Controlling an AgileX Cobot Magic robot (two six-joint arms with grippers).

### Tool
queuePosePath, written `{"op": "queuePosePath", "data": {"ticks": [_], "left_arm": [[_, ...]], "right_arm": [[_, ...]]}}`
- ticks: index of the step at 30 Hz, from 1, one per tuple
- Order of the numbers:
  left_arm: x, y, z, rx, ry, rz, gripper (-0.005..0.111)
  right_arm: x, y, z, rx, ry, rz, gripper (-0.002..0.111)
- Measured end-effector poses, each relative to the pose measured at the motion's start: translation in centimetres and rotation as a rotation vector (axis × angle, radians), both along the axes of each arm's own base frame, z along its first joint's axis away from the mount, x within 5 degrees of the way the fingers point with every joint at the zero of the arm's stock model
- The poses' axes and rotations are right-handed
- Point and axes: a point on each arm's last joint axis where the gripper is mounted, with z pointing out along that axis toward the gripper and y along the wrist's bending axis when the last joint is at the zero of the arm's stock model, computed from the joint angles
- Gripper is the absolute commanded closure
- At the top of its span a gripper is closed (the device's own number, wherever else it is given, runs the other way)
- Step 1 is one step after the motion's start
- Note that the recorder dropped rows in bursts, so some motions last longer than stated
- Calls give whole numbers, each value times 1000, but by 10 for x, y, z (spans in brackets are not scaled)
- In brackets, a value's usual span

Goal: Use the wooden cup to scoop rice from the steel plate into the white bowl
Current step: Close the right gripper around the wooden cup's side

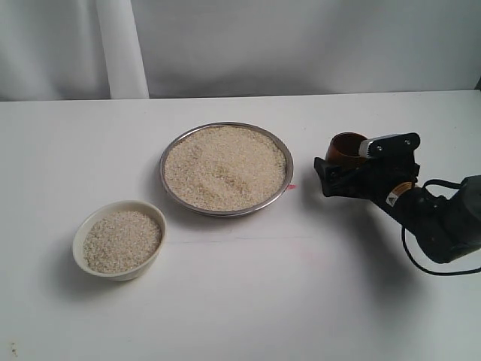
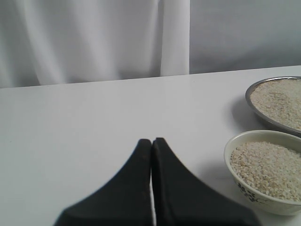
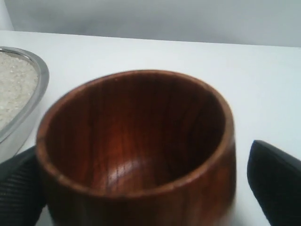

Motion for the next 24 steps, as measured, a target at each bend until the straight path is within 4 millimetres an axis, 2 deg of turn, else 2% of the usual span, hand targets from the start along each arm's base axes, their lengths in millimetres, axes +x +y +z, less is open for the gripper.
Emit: {"op": "queuePosePath", "data": {"ticks": [20,24], "left_arm": [[0,0,0,0,0,0,107],[0,0,0,0,0,0,107]], "right_arm": [[4,-2,0,2,-2,-8,3],[11,0,2,-5,-10,3,3]]}}
